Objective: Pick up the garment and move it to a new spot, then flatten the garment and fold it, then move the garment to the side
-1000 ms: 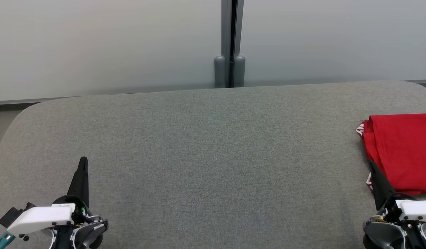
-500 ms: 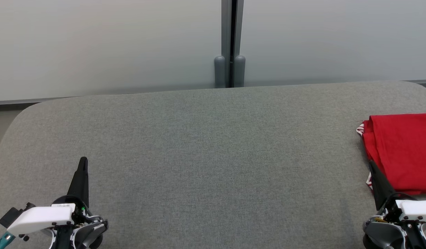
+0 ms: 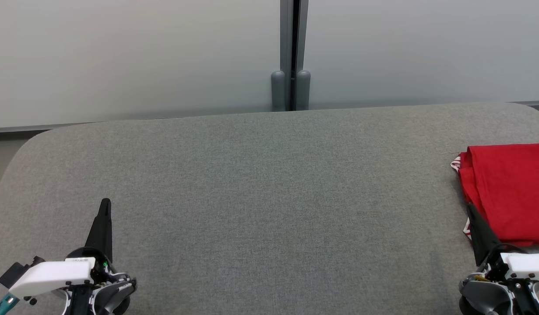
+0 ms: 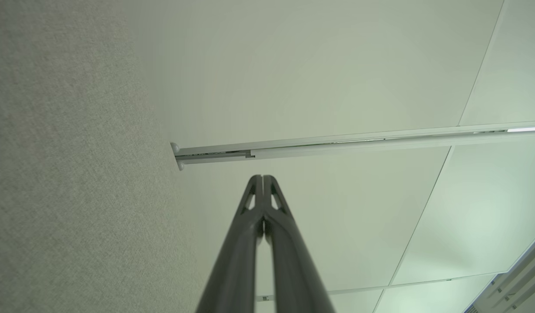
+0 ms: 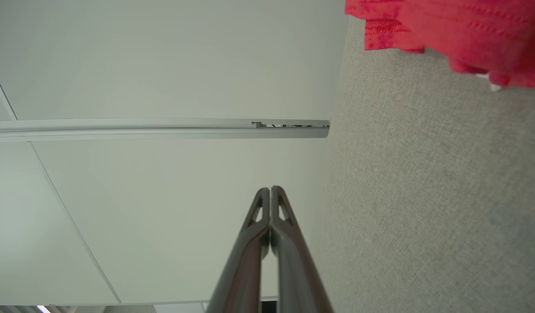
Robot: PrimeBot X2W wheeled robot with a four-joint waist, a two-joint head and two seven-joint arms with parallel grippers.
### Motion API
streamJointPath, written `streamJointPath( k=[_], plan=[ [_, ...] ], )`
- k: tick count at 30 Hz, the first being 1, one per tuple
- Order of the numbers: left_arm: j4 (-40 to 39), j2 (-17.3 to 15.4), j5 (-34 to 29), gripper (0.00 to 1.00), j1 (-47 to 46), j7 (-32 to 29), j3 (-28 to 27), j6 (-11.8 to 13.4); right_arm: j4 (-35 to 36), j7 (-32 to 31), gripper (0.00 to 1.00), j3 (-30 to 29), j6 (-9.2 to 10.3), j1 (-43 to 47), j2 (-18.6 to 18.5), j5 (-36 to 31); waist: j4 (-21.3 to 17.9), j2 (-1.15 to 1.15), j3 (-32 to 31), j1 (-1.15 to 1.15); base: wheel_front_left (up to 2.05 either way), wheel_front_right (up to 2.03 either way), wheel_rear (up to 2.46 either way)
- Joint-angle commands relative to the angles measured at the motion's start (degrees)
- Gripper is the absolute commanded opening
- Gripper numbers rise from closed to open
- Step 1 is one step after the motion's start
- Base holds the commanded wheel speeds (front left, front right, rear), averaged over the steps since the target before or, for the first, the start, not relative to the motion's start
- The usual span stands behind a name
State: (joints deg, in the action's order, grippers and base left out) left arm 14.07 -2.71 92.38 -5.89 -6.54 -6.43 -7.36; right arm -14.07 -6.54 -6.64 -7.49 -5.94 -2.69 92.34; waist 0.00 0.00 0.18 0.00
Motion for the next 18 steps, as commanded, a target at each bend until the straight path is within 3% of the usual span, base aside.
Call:
streamJointPath(
  k=[1, 18],
  plan=[
    [0.0, -0.3, 0.1, 0.0, -0.7, -0.2, -0.2, -0.3, 0.2, -0.2, 0.0, -0.1, 0.0, -0.5, -0.2, 0.1, 0.0, 0.0, 0.0, 0.0, 0.0, 0.0, 0.0],
    [0.0, -0.3, 0.1, 0.0, -0.7, -0.2, -0.2, -0.3, 0.2, -0.2, 0.0, -0.1, 0.0, -0.5, -0.3, 0.1, 0.0, 0.0, 0.0, 0.0, 0.0, 0.0, 0.0]
  ],
)
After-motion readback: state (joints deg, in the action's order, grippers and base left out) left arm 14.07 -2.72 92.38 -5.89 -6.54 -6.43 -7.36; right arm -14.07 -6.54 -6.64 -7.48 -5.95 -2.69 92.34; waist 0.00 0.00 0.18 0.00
